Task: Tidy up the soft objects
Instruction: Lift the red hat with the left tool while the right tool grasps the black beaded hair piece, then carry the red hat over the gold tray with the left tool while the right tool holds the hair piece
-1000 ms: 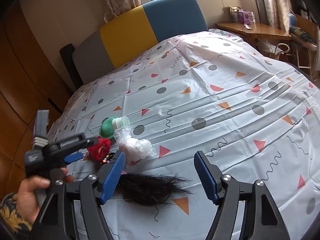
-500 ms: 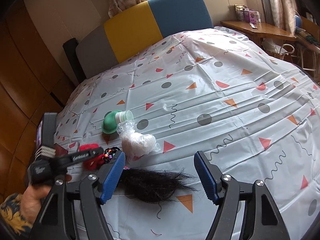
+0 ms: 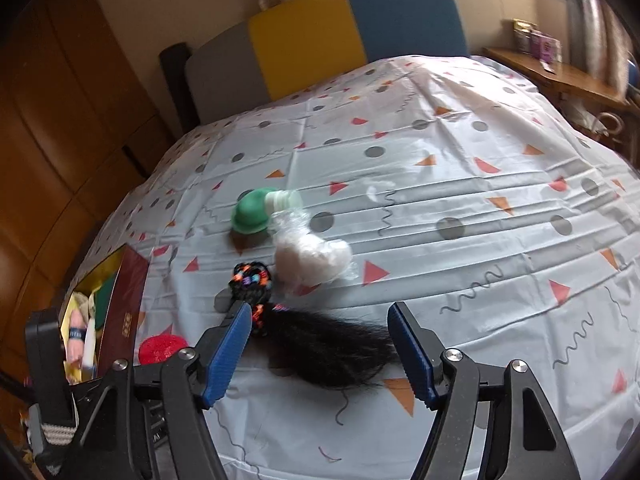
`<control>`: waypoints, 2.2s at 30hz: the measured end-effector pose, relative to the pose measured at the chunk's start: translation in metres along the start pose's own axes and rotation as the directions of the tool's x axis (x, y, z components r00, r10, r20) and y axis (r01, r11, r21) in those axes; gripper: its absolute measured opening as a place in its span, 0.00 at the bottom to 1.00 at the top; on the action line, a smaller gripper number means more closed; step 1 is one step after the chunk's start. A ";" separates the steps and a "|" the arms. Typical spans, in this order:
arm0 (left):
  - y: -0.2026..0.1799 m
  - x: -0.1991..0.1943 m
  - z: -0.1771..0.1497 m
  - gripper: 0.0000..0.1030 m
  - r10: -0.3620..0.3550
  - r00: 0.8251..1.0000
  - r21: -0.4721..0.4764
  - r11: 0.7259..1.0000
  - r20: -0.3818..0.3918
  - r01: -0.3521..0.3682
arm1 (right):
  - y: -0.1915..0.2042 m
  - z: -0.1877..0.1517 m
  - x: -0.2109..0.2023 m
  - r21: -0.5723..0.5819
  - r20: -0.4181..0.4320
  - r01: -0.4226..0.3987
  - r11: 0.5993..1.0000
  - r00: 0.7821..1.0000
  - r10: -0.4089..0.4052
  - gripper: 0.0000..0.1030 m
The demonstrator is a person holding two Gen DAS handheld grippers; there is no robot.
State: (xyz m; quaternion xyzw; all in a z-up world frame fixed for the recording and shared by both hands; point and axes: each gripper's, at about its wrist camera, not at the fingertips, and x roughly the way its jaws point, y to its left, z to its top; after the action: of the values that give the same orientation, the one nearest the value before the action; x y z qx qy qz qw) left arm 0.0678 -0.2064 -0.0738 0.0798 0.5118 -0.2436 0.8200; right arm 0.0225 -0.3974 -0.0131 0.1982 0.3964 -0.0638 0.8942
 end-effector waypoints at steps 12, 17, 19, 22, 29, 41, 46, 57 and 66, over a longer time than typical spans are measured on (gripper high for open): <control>0.015 0.003 -0.003 0.37 -0.079 0.996 -0.007 0.997 0.045 0.079 | 0.055 -0.006 0.039 -0.270 -0.128 -0.072 0.960 0.991 0.038 0.68; 0.015 0.002 -0.004 0.37 -0.078 0.995 -0.007 0.997 0.057 0.079 | 0.071 0.004 0.085 -0.388 -0.204 -0.026 0.921 0.977 -0.059 0.56; 0.015 0.002 -0.005 0.37 -0.078 0.995 -0.004 0.997 0.060 0.079 | 0.070 0.003 0.103 -0.403 -0.255 -0.021 0.915 0.963 -0.090 0.38; 0.016 0.002 -0.006 0.37 -0.084 0.994 -0.002 0.996 0.063 0.084 | 0.070 -0.001 0.108 -0.411 -0.279 -0.024 0.912 0.955 -0.101 0.32; 0.016 0.002 -0.008 0.37 -0.083 0.993 0.000 0.997 0.079 0.083 | 0.063 -0.049 0.063 -0.419 -0.360 -0.087 0.904 0.930 -0.077 0.32; 0.004 0.001 -0.008 0.35 -0.015 0.996 0.041 0.999 0.088 0.011 | 0.046 -0.076 0.041 -0.420 -0.253 -0.099 0.902 0.967 -0.012 0.36; 0.000 -0.002 -0.010 0.31 0.009 0.996 0.055 0.998 0.089 -0.014 | 0.055 -0.078 0.041 -0.453 -0.230 -0.080 0.888 0.973 -0.029 0.35; -0.008 -0.027 -0.021 0.29 0.019 0.993 0.088 0.996 0.119 -0.030 | 0.059 -0.078 0.047 -0.486 -0.192 -0.069 0.871 0.981 -0.029 0.35; -0.012 -0.060 -0.023 0.29 0.021 0.984 0.093 0.995 0.176 -0.038 | 0.059 -0.080 0.046 -0.498 -0.163 -0.064 0.865 0.986 -0.021 0.35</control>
State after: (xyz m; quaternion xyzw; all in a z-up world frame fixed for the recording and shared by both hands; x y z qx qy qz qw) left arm 0.0217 -0.1890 -0.0304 0.1051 0.4245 -0.2615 0.8605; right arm 0.0145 -0.3095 -0.0776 -0.0317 0.4688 0.0679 0.8801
